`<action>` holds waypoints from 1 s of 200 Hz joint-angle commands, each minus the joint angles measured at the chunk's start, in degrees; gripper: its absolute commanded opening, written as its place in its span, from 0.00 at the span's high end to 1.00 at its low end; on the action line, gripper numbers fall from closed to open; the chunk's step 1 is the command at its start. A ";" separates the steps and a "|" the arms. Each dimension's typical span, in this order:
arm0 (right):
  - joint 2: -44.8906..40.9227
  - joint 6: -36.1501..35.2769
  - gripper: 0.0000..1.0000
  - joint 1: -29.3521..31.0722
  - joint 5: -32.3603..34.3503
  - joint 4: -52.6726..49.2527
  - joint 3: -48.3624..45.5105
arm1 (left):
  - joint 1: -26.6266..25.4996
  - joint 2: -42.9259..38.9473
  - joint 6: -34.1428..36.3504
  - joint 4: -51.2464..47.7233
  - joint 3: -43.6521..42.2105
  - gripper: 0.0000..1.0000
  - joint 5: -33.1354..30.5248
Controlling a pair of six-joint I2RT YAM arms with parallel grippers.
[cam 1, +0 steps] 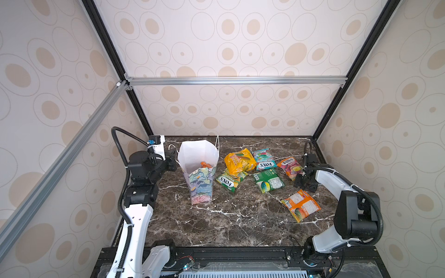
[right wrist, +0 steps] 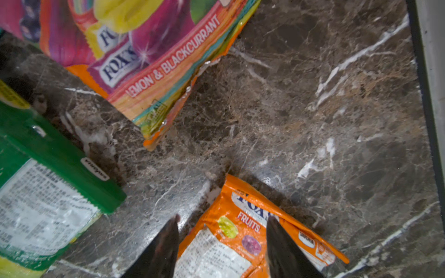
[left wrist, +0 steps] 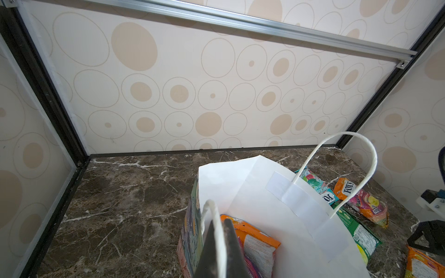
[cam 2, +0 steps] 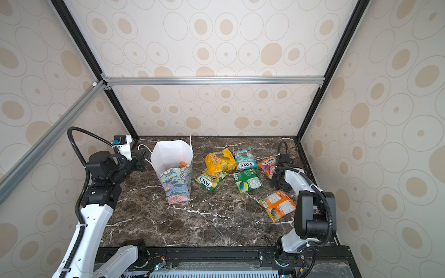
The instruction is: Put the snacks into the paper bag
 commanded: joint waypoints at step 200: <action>9.47 -5.86 0.43 -2.23 -1.50 -0.03 1.26 | 0.54 0.15 0.58 0.74 1.60 1.00 0.61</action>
